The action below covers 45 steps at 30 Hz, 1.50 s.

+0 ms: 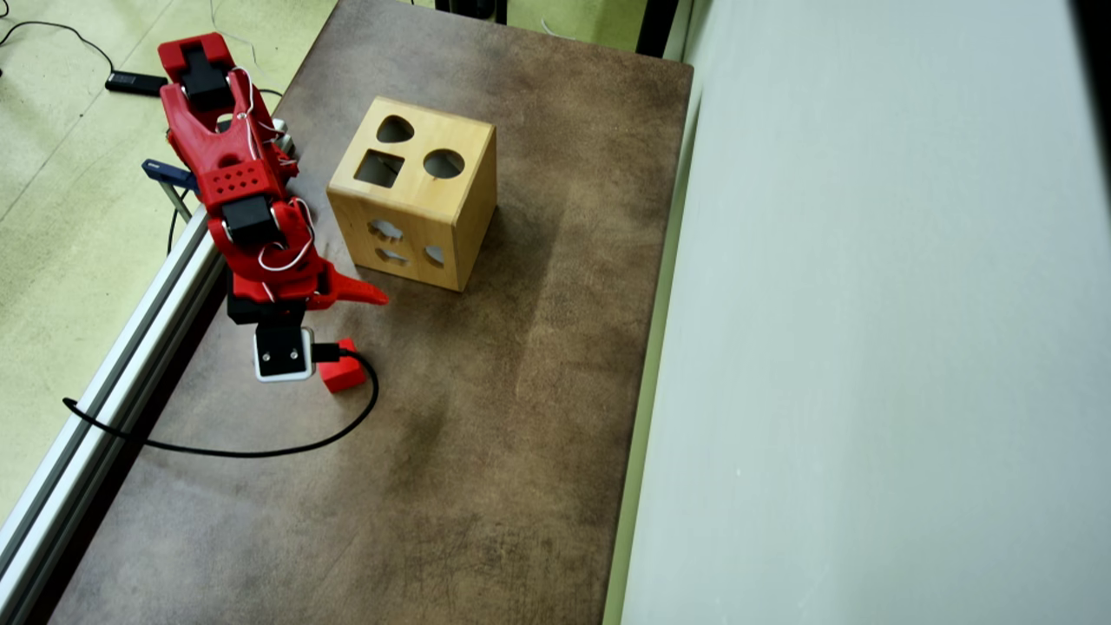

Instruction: Pick and place the red cube on the square hole

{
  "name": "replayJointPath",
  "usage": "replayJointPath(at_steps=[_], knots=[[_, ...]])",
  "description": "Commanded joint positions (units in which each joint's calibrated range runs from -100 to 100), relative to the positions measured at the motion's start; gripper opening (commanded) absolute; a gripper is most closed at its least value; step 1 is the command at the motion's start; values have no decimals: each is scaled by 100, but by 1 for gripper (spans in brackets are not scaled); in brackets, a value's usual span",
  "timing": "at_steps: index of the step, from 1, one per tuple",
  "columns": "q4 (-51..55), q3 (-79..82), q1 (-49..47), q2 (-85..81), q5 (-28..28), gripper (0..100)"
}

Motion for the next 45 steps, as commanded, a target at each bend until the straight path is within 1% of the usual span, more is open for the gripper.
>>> replayJointPath(at_steps=[1, 8, 10, 15, 18, 33, 45], knots=[[-96, -38, 33, 33, 381, 52], [-145, -47, 33, 118, 860, 52], [-410, -38, 41, 245, 918, 52], [-1504, -38, 130, 704, 933, 52], [-1833, -29, 189, 874, 938, 52], [-1850, 114, 182, 1315, 879, 52], [-1858, 105, 115, 1324, 874, 52]])
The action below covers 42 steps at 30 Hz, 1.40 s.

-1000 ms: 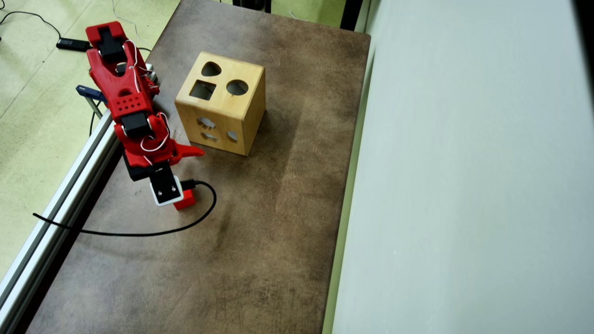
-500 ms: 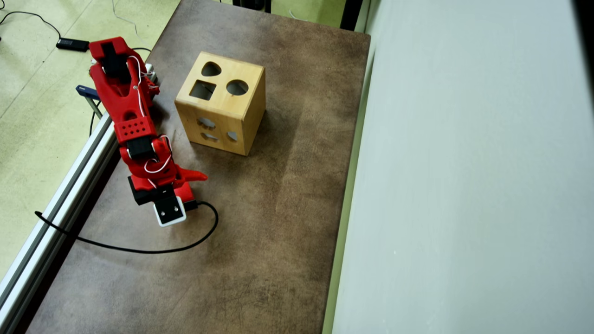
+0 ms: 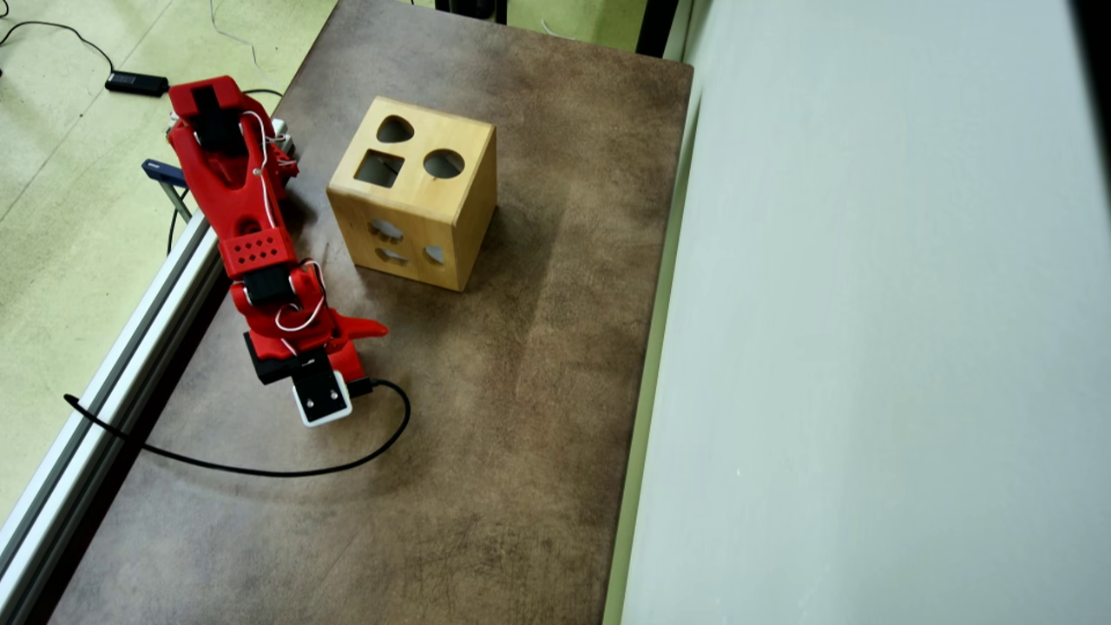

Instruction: Pick and place the red cube on the square hole

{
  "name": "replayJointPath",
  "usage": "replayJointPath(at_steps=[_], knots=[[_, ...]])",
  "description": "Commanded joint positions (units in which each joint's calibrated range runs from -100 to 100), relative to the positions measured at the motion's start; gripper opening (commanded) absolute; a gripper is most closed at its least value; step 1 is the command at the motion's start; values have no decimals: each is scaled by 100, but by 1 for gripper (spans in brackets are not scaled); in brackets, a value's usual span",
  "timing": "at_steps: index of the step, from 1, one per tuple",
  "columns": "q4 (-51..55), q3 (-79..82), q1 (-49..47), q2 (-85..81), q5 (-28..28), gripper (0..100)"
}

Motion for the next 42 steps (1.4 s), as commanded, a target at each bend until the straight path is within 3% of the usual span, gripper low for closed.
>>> replayJointPath(at_steps=[1, 10, 19, 26, 42], knots=[[-74, -39, -50, -100, -29, 52], [-74, -30, -50, -91, -34, 51], [-74, -30, -43, -91, -59, 40], [-82, -30, -58, -83, -474, 39], [-82, -129, -35, 214, -479, 39]])
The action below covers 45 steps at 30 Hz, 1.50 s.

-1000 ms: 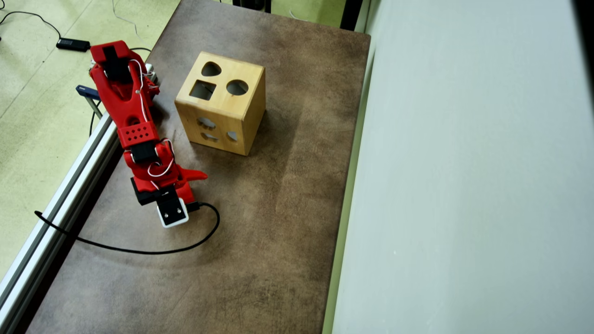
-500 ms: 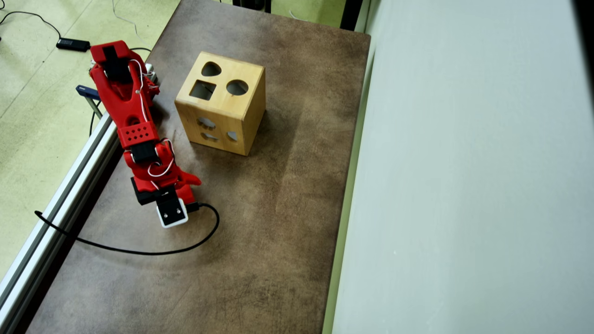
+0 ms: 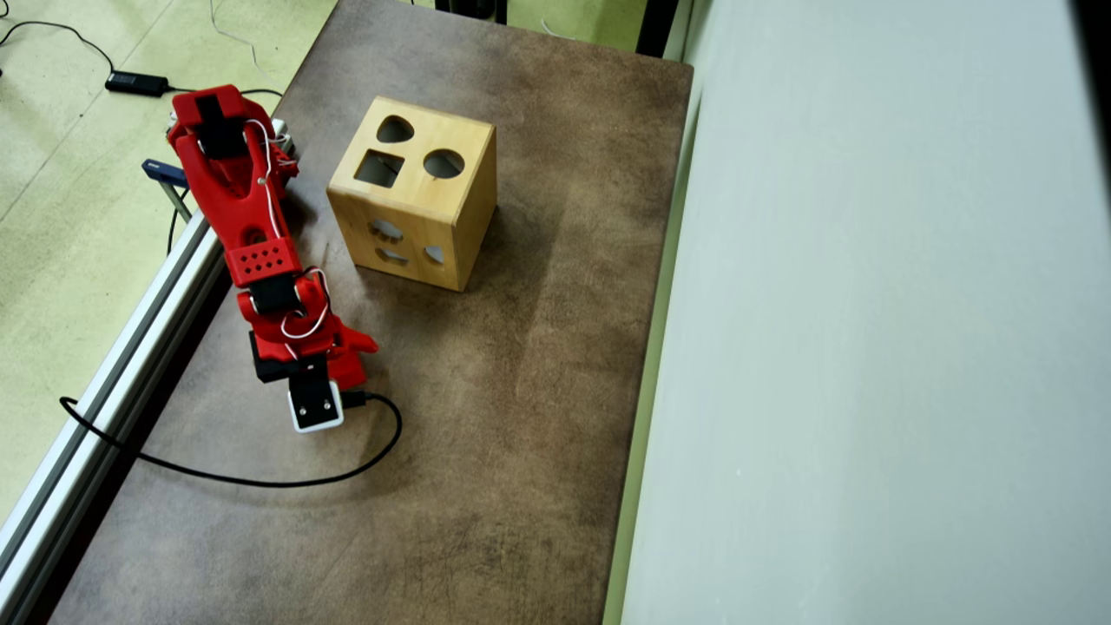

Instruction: Pick and place the red cube on the square hole

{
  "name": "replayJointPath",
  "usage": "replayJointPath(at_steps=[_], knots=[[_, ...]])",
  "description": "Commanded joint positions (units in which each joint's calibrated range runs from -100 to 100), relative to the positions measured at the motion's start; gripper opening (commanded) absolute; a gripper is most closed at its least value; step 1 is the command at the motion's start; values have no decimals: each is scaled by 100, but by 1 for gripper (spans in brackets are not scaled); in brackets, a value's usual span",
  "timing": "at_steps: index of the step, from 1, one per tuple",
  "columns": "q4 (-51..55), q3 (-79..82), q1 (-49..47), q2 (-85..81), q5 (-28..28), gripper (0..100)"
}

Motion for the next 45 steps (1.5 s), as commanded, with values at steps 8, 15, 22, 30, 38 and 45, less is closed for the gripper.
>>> replayJointPath(at_steps=[8, 15, 22, 30, 38, 45], knots=[[-50, -129, 9, -159, -39, 38], [-50, -129, 24, -176, -39, 29], [-50, -129, 24, -176, -39, 29], [-50, -129, 24, -176, -39, 27], [-50, -129, 32, -176, -39, 12], [-34, -129, 54, -184, -39, 2]])
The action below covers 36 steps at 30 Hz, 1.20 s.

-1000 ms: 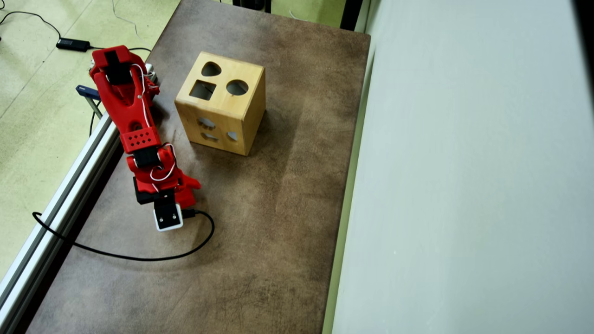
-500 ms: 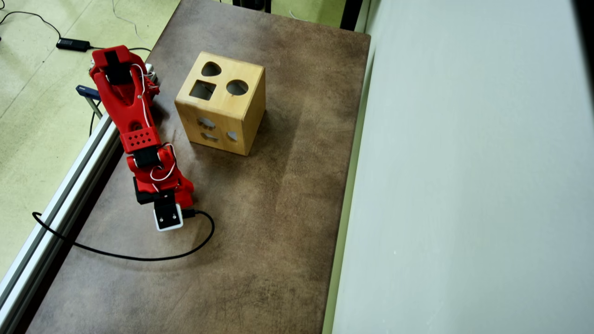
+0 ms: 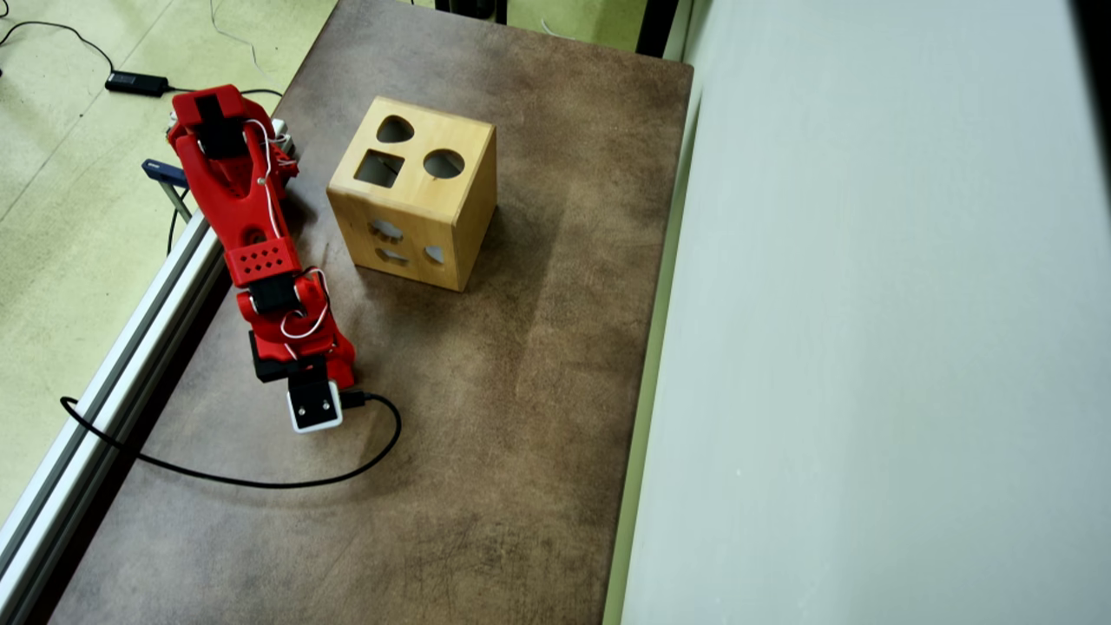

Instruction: Pick and place the red cube on the square hole

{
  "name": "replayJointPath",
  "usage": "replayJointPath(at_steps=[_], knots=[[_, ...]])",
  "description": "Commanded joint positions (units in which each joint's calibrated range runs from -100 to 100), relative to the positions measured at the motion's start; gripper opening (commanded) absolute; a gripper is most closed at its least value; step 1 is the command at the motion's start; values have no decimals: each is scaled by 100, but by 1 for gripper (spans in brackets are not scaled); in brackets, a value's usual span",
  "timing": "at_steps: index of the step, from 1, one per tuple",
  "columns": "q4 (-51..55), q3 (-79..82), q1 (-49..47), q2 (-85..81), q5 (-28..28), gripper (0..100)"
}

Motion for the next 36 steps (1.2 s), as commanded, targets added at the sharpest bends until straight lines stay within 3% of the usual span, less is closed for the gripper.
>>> replayJointPath(at_steps=[1, 10, 19, 36], knots=[[-17, -138, 98, -227, -20, 2], [63, -57, 306, -1730, -98, 2], [55, -138, 217, -3352, -1138, 2], [63, -138, -303, -5730, -2408, 2]])
